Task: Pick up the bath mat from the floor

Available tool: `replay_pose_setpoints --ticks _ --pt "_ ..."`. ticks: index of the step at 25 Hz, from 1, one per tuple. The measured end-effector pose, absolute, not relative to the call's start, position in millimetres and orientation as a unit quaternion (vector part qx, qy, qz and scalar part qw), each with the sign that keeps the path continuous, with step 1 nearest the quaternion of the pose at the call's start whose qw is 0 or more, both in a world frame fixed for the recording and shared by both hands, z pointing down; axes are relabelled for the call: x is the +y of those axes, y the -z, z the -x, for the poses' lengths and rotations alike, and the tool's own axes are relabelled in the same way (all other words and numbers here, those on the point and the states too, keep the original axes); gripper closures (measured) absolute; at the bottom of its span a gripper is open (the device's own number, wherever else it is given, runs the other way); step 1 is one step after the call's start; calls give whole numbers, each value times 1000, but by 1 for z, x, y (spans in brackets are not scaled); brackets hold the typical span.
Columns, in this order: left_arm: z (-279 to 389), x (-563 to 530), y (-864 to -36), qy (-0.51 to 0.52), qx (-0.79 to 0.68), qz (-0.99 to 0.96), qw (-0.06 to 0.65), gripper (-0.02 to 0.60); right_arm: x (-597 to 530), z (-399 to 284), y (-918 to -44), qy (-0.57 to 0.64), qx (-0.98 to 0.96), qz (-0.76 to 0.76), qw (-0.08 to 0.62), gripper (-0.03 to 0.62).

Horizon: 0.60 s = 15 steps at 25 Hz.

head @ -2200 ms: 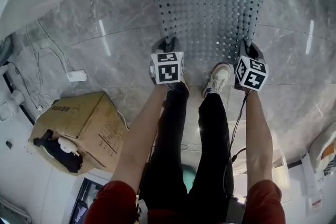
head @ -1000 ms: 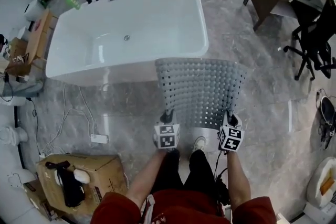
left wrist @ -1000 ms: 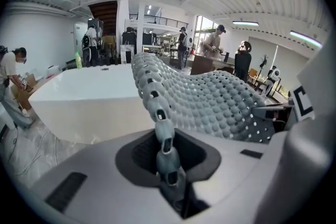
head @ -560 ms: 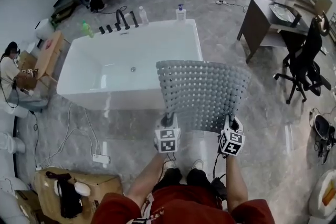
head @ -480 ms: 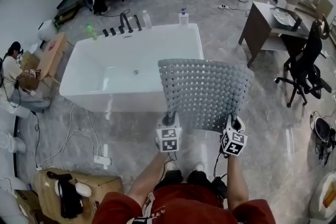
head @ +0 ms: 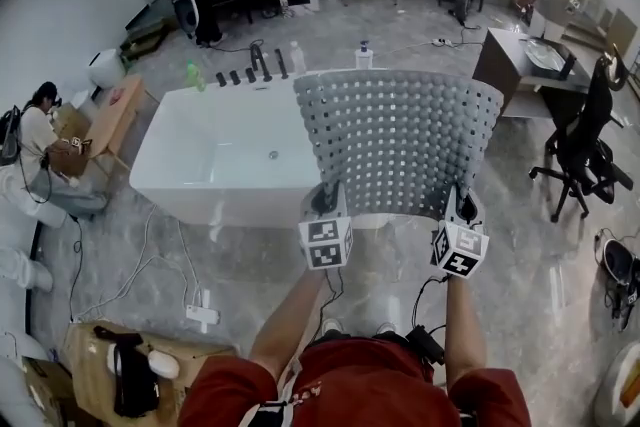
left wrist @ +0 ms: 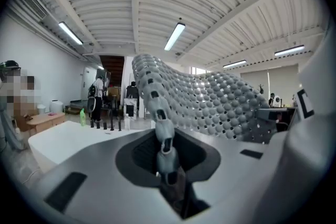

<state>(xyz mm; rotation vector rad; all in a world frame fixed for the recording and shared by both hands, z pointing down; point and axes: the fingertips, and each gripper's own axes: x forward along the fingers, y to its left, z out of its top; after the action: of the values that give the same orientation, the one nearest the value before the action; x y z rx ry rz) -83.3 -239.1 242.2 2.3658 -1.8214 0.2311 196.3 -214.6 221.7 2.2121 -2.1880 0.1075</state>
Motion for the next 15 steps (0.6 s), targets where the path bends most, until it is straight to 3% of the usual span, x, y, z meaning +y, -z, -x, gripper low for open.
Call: replay_pose_setpoints --ticks 15 --pt "107 -212 -77 54 -629 -772 -77 511 -191 -185 -66 80 -706 -692 -127 546"
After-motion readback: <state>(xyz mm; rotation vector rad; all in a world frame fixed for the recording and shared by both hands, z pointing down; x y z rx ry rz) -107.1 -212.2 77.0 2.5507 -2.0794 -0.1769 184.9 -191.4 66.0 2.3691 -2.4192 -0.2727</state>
